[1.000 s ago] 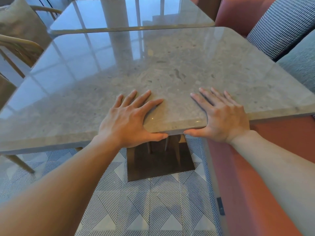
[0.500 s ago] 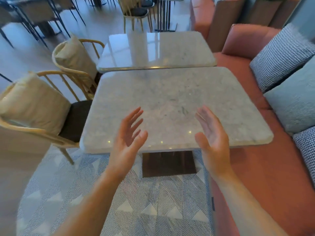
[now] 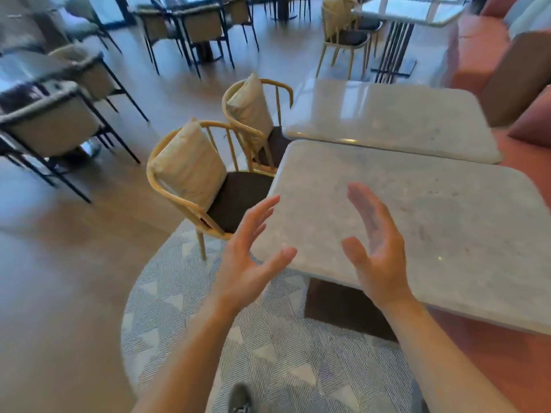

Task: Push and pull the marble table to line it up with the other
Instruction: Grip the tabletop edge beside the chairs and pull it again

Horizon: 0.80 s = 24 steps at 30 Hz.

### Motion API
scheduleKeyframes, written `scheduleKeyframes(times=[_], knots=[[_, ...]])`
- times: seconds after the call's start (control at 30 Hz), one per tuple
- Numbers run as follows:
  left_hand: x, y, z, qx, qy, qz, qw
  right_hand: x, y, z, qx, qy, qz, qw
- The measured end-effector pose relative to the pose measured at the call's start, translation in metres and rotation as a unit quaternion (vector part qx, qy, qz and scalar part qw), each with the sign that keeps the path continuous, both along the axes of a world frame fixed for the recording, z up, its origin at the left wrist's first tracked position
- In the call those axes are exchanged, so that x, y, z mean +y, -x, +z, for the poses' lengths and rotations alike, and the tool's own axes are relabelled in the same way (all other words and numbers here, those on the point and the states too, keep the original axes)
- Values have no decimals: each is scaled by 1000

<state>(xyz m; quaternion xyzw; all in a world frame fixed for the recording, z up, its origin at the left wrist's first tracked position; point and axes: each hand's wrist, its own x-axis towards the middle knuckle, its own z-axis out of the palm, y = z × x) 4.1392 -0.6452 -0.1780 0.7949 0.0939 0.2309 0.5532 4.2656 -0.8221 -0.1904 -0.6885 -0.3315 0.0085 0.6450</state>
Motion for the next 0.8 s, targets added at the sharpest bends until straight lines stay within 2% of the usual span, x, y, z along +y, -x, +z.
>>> scheduleKeyframes(times=[0.2,0.43,0.6,0.8], knots=[[99,-16,1,-16,-9,-37,999,82,-4,1,6,19,-27,999],[216,-34,13,-27,13,-53,998,191,-9,9,10,-13,-68,998],[271,-90,10,-39,20,-88,995,230,-39,-3,10,-23,-106,994],[333,-171,2,-30,3,-138,990,297,-113,-10,9,-80,-161,984]])
